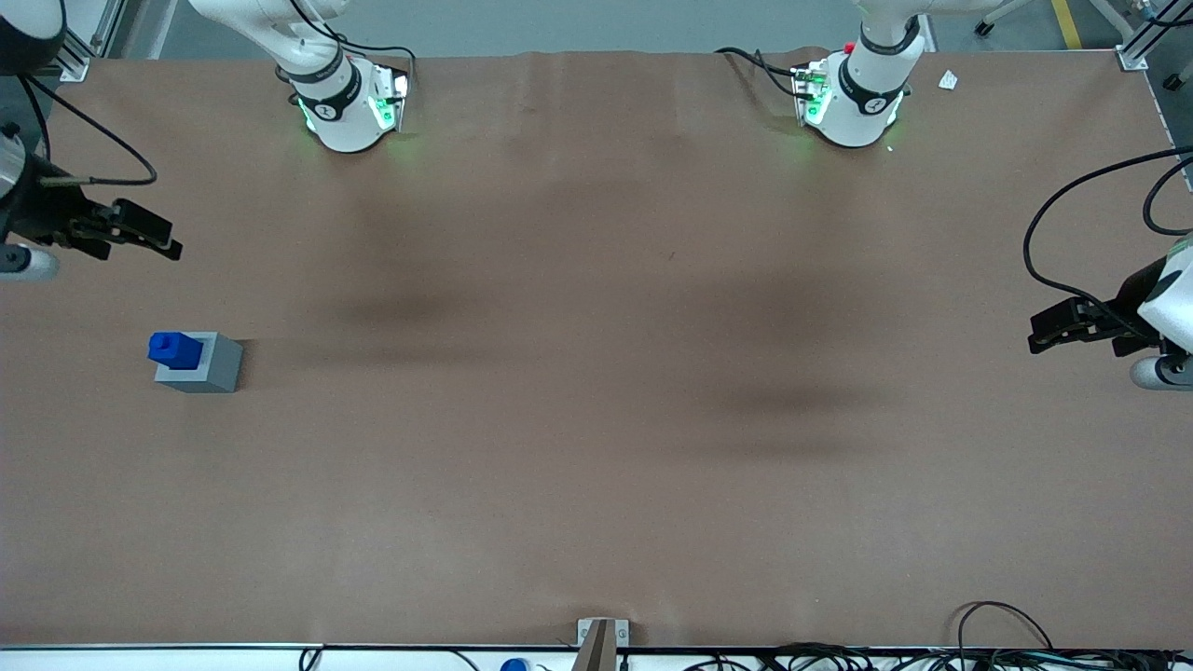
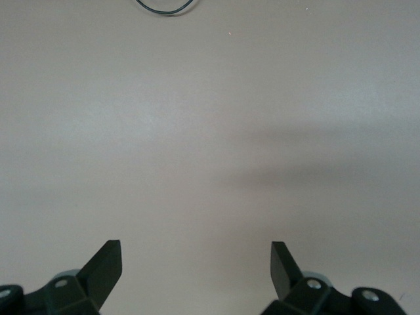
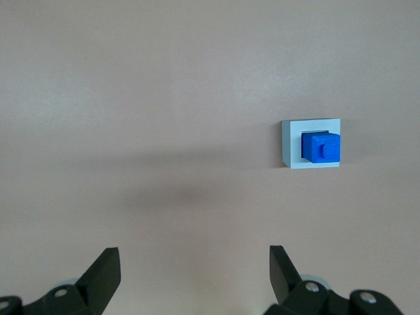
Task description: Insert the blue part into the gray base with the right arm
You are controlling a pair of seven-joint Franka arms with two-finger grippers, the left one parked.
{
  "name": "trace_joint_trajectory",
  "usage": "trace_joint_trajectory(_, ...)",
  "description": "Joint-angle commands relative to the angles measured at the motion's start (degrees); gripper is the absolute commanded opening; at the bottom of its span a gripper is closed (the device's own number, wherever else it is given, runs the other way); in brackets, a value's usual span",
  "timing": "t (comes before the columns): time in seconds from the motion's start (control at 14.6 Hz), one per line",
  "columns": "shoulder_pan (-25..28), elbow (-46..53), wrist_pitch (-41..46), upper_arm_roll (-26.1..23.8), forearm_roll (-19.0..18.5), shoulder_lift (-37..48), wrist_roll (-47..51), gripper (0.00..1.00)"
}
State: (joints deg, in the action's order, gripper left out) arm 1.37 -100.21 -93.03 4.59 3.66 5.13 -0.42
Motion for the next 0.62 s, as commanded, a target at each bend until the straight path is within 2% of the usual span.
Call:
trace_joint_trajectory(0.0,0.39,0.45,0.04,0.07,-0.76,0.93,0.42,1.0)
trace_joint_trajectory(0.55,3.81,1.78,0.13,0.24,-2.69,0.67,-0.02,1.0)
